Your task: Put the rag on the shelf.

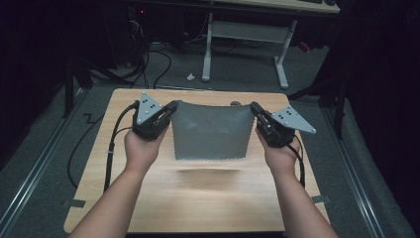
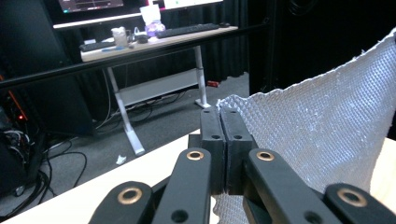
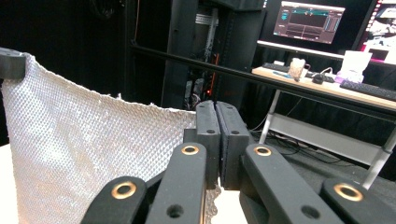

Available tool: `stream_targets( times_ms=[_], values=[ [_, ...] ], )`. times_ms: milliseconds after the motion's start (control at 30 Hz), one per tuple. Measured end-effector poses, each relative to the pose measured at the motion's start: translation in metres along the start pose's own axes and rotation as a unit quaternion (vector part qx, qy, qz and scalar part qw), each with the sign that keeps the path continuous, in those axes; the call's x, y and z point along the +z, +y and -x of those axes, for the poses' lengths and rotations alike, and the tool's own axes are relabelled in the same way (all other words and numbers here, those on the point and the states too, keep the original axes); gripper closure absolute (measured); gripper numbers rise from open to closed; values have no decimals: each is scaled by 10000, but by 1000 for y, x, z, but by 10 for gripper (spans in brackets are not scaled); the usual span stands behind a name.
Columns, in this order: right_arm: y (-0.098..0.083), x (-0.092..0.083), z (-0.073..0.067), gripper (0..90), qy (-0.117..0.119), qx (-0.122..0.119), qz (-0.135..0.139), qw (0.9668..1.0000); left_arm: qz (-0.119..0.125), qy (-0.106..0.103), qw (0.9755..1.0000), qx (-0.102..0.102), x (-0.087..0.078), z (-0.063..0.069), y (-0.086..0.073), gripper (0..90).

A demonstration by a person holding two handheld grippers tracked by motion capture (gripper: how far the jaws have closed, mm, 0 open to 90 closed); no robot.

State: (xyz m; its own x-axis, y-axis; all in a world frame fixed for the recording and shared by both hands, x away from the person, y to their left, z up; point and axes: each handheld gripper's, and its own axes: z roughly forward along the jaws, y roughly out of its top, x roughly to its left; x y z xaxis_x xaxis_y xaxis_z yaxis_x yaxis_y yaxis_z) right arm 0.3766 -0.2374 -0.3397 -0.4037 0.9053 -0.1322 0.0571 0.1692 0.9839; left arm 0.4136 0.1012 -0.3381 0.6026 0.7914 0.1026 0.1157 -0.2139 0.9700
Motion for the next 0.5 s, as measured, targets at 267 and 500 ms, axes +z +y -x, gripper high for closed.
stream_targets(
  times_ms=[267,500],
  values=[
    [0,29,10,895,-19,19,-88,10000,-122,152,9997,135,20,-13,7,892],
    [0,56,18,895,-156,-25,-143,9998,-268,324,9990,157,45,-23,6,891]
  ],
)
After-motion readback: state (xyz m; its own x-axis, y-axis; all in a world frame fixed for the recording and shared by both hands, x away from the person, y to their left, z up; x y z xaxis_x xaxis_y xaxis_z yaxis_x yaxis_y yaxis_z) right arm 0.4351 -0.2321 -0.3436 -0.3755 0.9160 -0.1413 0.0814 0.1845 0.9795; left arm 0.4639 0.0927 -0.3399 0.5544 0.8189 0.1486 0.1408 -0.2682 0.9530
